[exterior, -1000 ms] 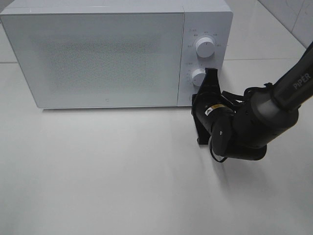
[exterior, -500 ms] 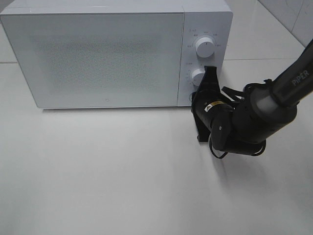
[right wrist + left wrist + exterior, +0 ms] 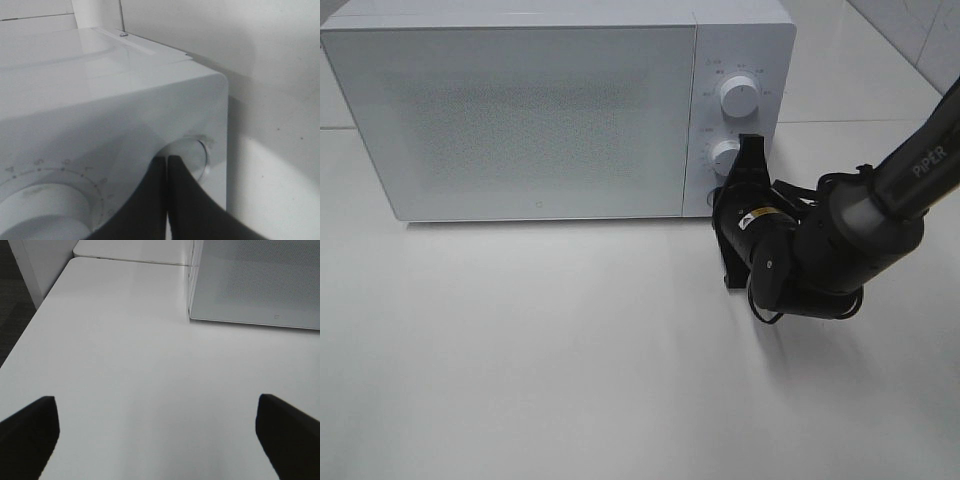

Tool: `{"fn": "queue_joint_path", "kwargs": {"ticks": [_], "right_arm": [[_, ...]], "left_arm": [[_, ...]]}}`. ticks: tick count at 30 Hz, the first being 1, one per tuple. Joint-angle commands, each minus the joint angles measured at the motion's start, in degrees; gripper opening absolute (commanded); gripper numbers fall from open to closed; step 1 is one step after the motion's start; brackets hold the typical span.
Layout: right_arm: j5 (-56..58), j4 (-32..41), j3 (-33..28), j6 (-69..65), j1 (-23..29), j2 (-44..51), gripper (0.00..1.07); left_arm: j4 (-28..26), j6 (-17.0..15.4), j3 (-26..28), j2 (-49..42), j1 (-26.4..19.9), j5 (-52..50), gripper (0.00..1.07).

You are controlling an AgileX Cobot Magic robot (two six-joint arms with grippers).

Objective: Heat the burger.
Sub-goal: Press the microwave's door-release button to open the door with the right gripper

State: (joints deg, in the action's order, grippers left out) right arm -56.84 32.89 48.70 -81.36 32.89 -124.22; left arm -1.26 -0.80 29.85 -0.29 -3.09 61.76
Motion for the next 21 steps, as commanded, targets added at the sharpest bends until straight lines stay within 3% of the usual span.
{"fn": "queue_joint_path", "kwargs": {"ticks": [1, 21], "right_arm": [[-7.3, -1.7, 3.4, 1.1, -0.2, 0.9, 0.00], [-13.7, 2.3, 8.8, 5.3, -1.0, -2.6, 0.00]], "left_arm": [[0.0, -0.2, -0.2, -0.9, -0.1, -0.5, 1.00], [0.0, -0.2, -0.2, -0.9, -0.1, -0.5, 1.00]]}}
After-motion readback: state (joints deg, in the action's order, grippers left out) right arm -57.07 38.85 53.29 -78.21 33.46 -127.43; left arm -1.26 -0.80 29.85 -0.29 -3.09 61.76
